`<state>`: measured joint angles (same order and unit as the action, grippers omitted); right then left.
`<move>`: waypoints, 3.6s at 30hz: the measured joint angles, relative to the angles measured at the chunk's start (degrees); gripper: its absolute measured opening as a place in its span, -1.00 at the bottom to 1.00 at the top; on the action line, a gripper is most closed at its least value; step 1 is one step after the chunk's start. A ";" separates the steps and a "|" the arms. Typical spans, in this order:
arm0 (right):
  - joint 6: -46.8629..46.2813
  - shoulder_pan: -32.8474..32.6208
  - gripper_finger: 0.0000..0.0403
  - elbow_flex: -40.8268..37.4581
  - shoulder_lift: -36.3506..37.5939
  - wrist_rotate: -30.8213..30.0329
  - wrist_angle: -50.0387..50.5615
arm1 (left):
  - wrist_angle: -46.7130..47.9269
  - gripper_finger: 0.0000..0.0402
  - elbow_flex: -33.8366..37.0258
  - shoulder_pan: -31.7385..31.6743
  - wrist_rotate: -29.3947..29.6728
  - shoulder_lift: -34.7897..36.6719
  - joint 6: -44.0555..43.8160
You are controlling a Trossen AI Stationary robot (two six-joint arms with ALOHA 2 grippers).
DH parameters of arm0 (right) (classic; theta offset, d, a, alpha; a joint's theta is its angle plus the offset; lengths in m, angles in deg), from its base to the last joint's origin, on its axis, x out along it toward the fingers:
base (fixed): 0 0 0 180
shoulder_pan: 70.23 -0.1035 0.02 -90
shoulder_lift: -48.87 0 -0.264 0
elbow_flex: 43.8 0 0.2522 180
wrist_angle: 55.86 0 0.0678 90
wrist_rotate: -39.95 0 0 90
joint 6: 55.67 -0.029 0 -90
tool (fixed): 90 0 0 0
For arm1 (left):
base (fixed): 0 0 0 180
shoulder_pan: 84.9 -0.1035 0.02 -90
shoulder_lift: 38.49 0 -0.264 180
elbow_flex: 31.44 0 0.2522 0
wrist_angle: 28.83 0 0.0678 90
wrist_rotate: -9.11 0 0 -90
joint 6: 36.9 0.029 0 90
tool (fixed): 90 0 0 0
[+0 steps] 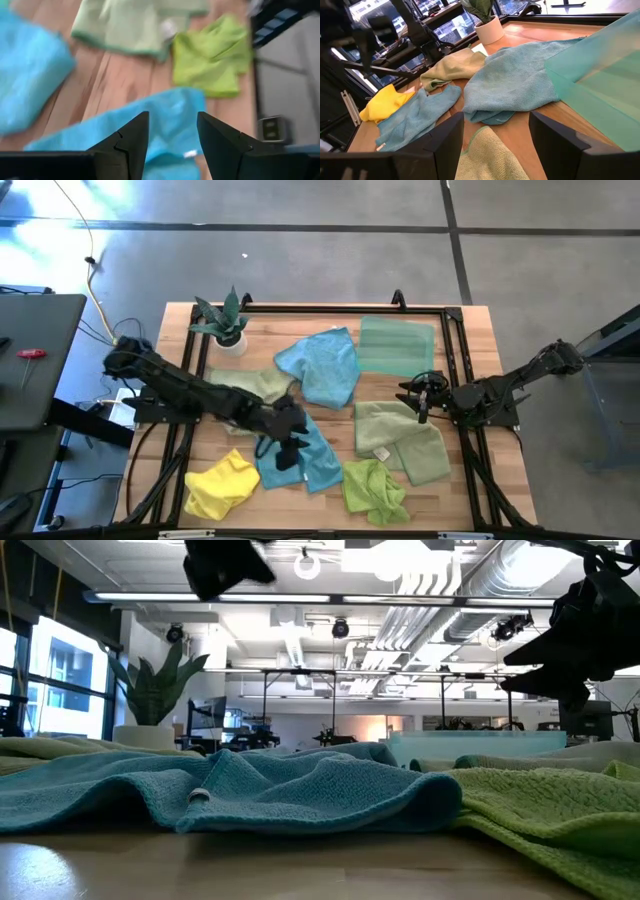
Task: Fold microfiber towels
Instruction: Adjust the left green microfiber cloth, then adjust the yellow microfiber cloth
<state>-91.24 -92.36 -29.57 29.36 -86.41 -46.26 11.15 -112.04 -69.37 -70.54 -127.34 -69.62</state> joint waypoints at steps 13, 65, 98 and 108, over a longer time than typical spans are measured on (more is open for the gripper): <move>0.00 0.00 0.08 0.00 -0.02 0.00 0.00 | 20.79 -0.22 -10.11 0.72 -6.72 -13.83 -25.34; 0.00 0.00 0.08 0.00 -0.01 0.00 -0.03 | 12.23 -0.22 24.90 -14.77 -3.92 0.72 -13.10; 0.00 0.00 0.08 -0.01 -0.02 0.00 -0.02 | 14.87 -0.22 22.34 -1.49 2.14 21.44 -33.68; 0.00 0.00 0.08 -0.02 0.02 0.02 -0.02 | 3.10 -0.22 21.53 13.96 -5.97 8.17 -57.57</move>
<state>-91.24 -92.36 -29.59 29.38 -86.38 -46.28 14.24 -90.51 -55.41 -76.51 -119.17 -127.19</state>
